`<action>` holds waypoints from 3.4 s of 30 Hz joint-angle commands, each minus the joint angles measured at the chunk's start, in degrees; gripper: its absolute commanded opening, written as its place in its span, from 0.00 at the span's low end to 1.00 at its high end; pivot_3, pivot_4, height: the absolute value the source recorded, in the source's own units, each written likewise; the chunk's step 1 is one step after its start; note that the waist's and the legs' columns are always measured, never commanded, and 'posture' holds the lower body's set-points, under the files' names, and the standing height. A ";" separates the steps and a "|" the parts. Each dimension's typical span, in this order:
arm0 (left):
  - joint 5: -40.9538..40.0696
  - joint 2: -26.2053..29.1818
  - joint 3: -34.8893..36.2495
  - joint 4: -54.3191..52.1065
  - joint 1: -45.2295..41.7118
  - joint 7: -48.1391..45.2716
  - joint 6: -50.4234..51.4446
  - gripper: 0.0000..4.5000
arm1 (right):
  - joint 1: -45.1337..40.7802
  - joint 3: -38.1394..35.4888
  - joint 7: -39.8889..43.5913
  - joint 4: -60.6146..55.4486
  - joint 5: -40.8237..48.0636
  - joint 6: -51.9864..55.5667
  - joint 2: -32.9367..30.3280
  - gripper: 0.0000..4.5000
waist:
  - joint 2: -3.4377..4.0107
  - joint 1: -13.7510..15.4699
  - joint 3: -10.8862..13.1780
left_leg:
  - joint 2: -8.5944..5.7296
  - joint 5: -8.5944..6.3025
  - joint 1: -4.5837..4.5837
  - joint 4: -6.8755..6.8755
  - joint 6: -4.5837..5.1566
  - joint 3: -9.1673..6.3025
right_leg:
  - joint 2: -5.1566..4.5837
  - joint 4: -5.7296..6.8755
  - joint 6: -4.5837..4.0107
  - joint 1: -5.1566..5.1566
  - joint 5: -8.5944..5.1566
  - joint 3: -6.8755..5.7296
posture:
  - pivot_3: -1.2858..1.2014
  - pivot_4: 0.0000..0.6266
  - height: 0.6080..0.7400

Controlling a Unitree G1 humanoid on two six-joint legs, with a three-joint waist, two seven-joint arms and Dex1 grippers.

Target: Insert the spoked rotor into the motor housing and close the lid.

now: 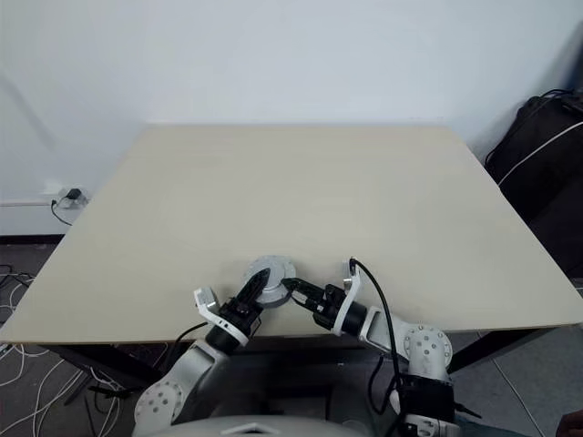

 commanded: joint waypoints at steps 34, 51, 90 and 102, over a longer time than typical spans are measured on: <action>19.87 -5.27 19.79 38.03 -44.09 5.64 -20.75 0.46 | 6.91 27.19 10.94 -4.25 -60.67 -67.82 -7.62 1.00 | -0.80 1.17 0.14 | -0.04 0.22 0.00 0.14 -0.33 -0.01 | 0.19 -0.48 0.56 0.29 0.37 0.00 | 0.52 0.00 1.00; 32.65 -2.08 28.67 57.94 -54.50 8.90 -21.74 0.74 | 7.95 27.66 11.38 -4.40 -61.49 -67.11 -7.09 1.00 | -0.79 0.97 0.10 | 0.06 0.23 0.04 0.03 -0.35 0.02 | 0.29 -0.81 0.66 0.44 0.63 -0.01 | 0.52 0.00 1.00; 86.96 4.43 -5.83 6.32 0.85 22.05 -50.37 0.99 | 12.90 17.02 -9.34 5.44 -71.52 -85.54 0.80 1.00 | -0.15 1.36 -1.00 | 0.68 0.00 0.99 -0.30 -0.49 0.31 | 0.37 0.01 -0.32 0.66 0.04 0.28 | 0.52 0.00 1.00; 87.38 2.07 -3.74 12.79 -0.44 21.08 -60.78 0.99 | 15.08 13.20 -14.72 9.18 -71.27 -95.79 4.91 1.00 | -0.21 1.20 -0.88 | 0.77 -0.03 0.83 -0.30 -0.30 0.62 | 0.42 0.10 -0.29 0.33 0.04 0.56 | 0.52 0.00 1.00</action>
